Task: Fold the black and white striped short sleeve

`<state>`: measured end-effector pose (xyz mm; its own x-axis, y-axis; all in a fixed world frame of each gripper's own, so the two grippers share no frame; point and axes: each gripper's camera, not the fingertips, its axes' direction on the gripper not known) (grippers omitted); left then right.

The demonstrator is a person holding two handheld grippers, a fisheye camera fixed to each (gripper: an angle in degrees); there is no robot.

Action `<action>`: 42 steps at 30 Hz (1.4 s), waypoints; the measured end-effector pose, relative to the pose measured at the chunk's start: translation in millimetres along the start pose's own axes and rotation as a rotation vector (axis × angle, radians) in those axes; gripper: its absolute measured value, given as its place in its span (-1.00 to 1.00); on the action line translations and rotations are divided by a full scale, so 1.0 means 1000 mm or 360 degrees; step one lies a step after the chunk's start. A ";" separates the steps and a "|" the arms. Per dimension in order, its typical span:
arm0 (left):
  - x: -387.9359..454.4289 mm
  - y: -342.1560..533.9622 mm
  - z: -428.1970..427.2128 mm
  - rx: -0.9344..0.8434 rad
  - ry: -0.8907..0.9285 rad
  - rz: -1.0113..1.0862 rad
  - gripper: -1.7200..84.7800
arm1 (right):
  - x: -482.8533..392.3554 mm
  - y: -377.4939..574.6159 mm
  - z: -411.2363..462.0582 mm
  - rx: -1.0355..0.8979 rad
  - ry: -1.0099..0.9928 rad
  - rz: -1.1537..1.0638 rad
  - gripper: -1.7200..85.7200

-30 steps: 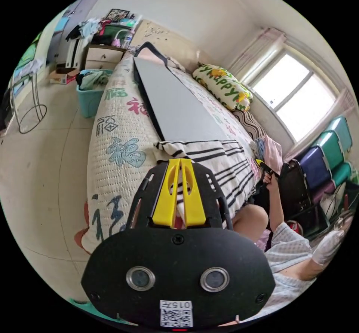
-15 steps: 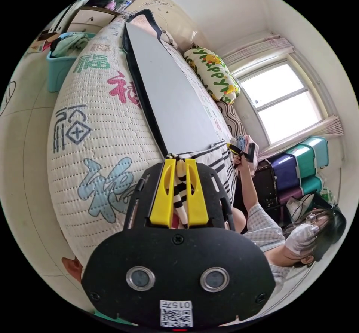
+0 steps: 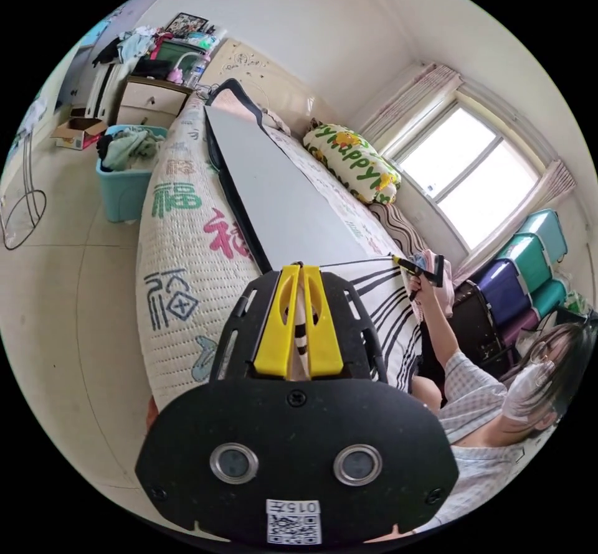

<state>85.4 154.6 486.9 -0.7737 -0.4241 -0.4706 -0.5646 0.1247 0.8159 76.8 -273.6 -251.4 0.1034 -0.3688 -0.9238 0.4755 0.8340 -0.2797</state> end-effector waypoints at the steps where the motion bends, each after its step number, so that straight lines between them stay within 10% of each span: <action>1: 0.000 -0.001 0.001 0.0004 -0.0012 -0.0008 -0.98 | -0.003 -0.004 0.002 -0.0004 0.0022 -0.0013 -0.97; 13: 0.066 0.074 0.004 -0.0220 -0.0345 0.0355 -0.94 | -0.006 0.008 0.017 -0.0227 0.0384 -0.0223 -0.91; 25: 0.303 0.244 0.064 -0.0573 0.0144 0.1402 -0.82 | -0.096 0.230 -0.105 0.0302 -0.0438 -0.0438 -0.85; 42: 0.368 0.336 0.101 -0.0554 -0.0477 0.1638 -0.83 | -0.190 0.314 -0.091 0.0218 0.0211 -0.0393 -0.79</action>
<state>-418.1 130.7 554.3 -0.8892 -0.0259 0.4568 0.4565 0.0139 0.8896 127.0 95.3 -187.0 -0.1406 -0.4889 -0.8609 0.5864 0.6595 -0.4703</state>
